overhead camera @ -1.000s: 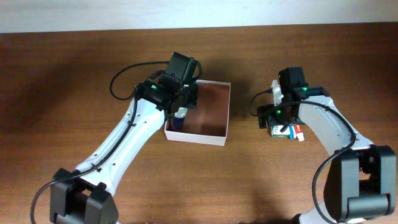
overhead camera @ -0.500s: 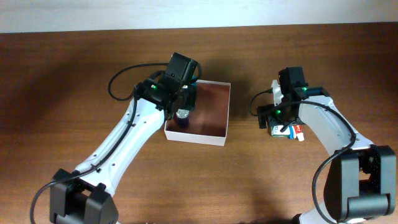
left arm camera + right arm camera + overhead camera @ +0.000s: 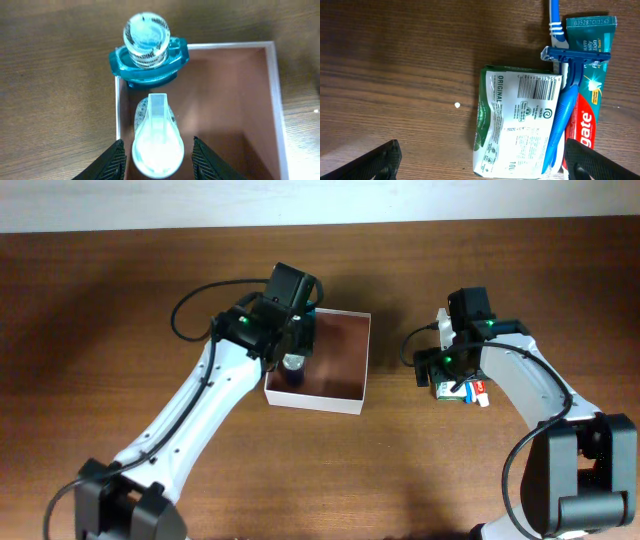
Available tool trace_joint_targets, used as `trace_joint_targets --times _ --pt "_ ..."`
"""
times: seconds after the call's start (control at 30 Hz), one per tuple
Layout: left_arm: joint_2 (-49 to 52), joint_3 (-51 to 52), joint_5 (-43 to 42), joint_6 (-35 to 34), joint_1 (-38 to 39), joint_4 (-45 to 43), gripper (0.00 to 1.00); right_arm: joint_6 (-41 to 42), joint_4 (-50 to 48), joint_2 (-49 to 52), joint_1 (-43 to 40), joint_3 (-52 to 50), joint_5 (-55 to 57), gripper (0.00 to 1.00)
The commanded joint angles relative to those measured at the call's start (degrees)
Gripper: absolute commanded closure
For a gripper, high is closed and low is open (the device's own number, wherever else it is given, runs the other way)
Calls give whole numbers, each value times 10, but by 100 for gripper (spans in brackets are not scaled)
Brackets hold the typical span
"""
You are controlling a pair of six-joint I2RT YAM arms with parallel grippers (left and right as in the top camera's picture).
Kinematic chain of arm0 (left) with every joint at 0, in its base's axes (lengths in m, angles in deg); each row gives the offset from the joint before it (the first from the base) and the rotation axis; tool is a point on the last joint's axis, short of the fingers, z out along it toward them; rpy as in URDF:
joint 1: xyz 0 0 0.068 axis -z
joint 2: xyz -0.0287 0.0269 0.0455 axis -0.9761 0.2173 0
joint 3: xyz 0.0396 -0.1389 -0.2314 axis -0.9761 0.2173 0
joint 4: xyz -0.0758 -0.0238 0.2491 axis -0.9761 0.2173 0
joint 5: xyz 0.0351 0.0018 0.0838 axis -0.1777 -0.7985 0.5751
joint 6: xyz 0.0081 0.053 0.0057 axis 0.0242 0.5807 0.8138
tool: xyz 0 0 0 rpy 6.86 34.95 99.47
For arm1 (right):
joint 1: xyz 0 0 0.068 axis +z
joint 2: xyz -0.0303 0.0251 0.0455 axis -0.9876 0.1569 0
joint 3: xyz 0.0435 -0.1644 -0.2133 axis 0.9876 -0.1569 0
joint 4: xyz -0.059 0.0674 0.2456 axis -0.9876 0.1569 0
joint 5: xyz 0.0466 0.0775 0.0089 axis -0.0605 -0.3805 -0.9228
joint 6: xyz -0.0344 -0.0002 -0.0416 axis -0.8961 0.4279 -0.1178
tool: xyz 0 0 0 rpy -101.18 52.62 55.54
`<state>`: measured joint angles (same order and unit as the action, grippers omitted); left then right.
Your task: Pack container
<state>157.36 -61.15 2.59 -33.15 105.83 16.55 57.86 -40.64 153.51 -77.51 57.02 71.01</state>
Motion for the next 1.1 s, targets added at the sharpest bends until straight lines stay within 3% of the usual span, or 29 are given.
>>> trace_joint_targets --times 0.0,0.17,0.23,0.33,0.37,0.47,0.57,0.73,1.07 --pt "-54 -20 17 7 -3 2 56 -2 0 1 3 10 -1 1" --pt "-57 -20 -38 7 -3 27 57 -2 0 1 3 10 -1 1" --pt "-57 -20 -38 7 -3 42 66 -2 0 1 3 10 -1 1" --pt "-57 -20 -48 7 0 48 96 -2 0 1 3 10 -1 1" --pt "-57 -20 -62 7 1 49 99 -2 0 1 3 10 -1 1" --pt "-57 -18 -120 7 15 53 99 -2 0 1 3 10 -1 1" --pt "-54 -18 -116 7 38 54 99 -2 0 1 3 10 -1 1" --pt "-4 -15 -16 7 104 54 99 -2 0 1 3 10 -1 2" --pt "109 -14 94 7 113 47 99 -2 0 1 3 10 -1 1"
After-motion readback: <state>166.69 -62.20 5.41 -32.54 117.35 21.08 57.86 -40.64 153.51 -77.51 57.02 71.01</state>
